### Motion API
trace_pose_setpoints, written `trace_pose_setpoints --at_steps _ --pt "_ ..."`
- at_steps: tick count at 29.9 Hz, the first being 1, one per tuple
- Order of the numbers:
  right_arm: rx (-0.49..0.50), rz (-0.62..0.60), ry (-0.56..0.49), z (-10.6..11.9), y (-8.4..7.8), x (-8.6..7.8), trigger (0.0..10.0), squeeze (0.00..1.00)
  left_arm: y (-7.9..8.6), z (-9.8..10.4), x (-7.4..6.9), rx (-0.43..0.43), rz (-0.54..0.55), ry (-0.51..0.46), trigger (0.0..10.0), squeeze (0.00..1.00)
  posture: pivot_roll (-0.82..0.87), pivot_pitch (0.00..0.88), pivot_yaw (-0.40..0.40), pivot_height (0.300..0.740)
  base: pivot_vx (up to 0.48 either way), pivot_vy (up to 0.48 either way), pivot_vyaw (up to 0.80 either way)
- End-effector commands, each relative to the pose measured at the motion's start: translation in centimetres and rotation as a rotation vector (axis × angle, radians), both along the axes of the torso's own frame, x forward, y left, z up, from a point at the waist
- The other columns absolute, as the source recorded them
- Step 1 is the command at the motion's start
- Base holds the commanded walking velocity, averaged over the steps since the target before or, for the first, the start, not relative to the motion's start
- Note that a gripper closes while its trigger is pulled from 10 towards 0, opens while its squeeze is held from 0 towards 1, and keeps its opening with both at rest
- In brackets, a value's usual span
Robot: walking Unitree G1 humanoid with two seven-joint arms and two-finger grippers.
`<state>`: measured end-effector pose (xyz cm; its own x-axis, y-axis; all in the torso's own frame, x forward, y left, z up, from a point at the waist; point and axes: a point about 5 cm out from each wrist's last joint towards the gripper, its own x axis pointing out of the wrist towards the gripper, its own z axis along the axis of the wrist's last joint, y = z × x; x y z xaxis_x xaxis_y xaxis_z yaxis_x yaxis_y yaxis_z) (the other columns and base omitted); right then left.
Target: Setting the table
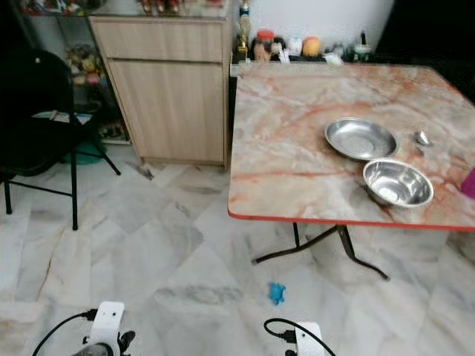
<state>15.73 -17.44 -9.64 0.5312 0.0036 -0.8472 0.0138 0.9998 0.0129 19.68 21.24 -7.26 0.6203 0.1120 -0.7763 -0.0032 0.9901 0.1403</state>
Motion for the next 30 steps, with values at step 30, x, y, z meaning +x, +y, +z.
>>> trace_pose_setpoints --at_steps 30 --pt "-0.008 -0.003 -0.020 0.06 -0.41 -0.10 10.0 0.00 -0.09 0.03 0.04 -0.010 0.000 -0.010 10.0 0.00 0.11 0.000 -0.034 0.740 0.000 -0.219 -0.12"
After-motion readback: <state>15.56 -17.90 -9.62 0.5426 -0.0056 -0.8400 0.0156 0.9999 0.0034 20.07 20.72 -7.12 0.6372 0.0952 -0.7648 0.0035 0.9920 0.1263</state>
